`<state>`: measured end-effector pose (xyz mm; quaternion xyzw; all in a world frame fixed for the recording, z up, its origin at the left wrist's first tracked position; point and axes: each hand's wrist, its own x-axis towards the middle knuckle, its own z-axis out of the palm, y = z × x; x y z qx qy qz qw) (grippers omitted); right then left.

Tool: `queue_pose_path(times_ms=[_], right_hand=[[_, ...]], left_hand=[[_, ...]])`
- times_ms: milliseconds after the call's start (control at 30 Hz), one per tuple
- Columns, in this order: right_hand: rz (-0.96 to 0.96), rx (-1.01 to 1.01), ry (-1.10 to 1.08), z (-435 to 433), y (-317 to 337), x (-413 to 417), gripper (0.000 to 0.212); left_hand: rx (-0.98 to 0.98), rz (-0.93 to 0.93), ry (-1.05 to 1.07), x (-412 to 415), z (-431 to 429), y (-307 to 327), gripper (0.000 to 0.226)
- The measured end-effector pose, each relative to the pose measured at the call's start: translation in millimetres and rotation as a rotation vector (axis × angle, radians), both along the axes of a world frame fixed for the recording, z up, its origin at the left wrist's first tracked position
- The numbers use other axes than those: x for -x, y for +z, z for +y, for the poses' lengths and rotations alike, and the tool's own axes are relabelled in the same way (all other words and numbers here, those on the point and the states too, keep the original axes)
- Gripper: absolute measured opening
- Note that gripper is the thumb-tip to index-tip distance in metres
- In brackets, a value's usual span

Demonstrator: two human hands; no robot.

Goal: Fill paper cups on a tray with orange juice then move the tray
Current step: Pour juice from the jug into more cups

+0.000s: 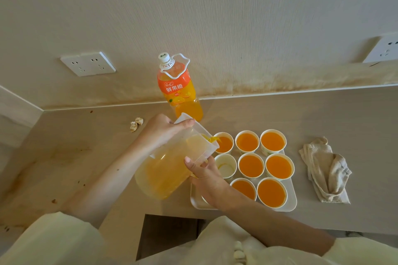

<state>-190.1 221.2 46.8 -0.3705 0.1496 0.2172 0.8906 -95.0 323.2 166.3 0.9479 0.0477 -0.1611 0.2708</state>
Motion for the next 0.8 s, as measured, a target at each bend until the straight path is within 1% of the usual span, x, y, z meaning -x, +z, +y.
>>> queue_pose_path(times_ms=[67,133,267,467,600,800], right_hand=[[-0.004,-0.003,-0.006,0.3,-0.8,0.4,0.095],[-0.009,0.001,-0.013,0.0,0.5,0.4,0.089],[0.006,0.017,-0.026,0.6,3.6,0.4,0.091],[0.002,0.017,-0.027,-0.3,8.1,1.5,0.084],[0.02,0.03,-0.025,1.6,6.3,1.2,0.09],[0.027,0.02,-0.035,2.8,5.8,1.4,0.092]], left_hand=[[-0.012,0.001,-0.001,-0.2,0.6,0.6,0.068],[-0.017,0.001,-0.003,-0.8,1.0,1.0,0.068],[-0.024,0.002,0.0,-1.6,2.8,0.4,0.068],[-0.025,0.002,0.001,-3.0,4.1,-0.3,0.069],[-0.017,0.01,0.003,-3.2,4.7,-0.5,0.068],[-0.014,0.014,-0.001,-2.9,4.6,-0.2,0.07]])
